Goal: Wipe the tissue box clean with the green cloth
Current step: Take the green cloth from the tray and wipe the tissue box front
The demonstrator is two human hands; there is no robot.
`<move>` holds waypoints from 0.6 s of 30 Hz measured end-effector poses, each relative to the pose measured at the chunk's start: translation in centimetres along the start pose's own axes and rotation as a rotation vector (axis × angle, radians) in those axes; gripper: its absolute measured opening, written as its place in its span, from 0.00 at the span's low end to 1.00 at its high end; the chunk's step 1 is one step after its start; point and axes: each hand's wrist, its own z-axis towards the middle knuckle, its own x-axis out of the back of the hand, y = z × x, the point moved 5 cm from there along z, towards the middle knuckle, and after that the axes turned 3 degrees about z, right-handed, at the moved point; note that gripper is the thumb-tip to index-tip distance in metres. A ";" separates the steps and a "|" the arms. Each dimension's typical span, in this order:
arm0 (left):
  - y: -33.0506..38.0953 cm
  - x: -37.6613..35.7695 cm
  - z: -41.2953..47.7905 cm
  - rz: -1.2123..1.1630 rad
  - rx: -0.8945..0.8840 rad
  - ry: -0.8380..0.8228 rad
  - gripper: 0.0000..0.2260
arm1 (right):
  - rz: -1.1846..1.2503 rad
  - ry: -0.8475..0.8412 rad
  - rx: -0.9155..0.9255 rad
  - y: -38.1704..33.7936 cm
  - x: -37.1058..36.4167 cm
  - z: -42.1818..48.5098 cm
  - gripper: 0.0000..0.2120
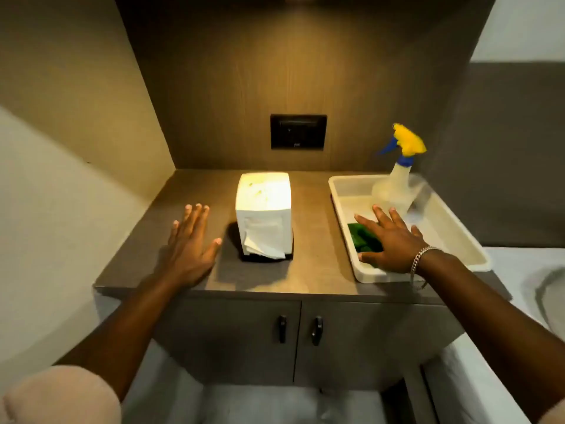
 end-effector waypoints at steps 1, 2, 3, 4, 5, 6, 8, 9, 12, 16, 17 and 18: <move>-0.6 -1.3 0.3 0.038 0.029 -0.071 0.34 | -0.004 -0.073 0.003 0.4 -0.7 0.7 0.41; -1.1 -2.2 0.7 0.067 0.041 -0.117 0.34 | 0.011 -0.129 0.012 0.6 -1.1 1.3 0.41; -1.7 -3.1 0.7 0.100 0.068 -0.168 0.34 | 0.023 -0.189 0.006 0.9 -1.6 1.7 0.41; -2.2 -3.9 0.6 0.123 0.085 -0.206 0.33 | 0.061 -0.240 -0.002 1.1 -2.0 1.9 0.40; -2.3 -4.4 0.5 0.158 0.082 -0.216 0.32 | 0.065 -0.272 0.004 1.1 -2.2 2.0 0.40; -2.3 -4.9 0.4 0.197 0.066 -0.221 0.32 | 0.058 -0.297 0.012 1.2 -2.5 2.1 0.39; -2.3 -5.3 0.6 0.234 0.037 -0.219 0.31 | 0.035 -0.306 0.018 1.4 -2.5 2.4 0.38; -2.5 -5.4 0.7 0.248 0.032 -0.222 0.31 | 0.023 -0.302 0.024 1.4 -2.4 2.4 0.38; -2.8 -5.5 0.6 0.276 0.013 -0.210 0.32 | -0.039 -0.272 0.056 1.2 -2.0 2.4 0.36; -2.5 -5.4 0.6 0.250 0.016 -0.219 0.34 | -0.121 -0.189 0.110 1.0 -1.0 2.4 0.32; -2.4 -5.2 0.4 0.237 0.028 -0.219 0.35 | -0.092 -0.166 0.110 1.1 -0.8 2.3 0.31; -2.4 -5.0 0.3 0.227 0.041 -0.205 0.34 | -0.050 -0.138 0.112 1.1 -0.4 2.0 0.30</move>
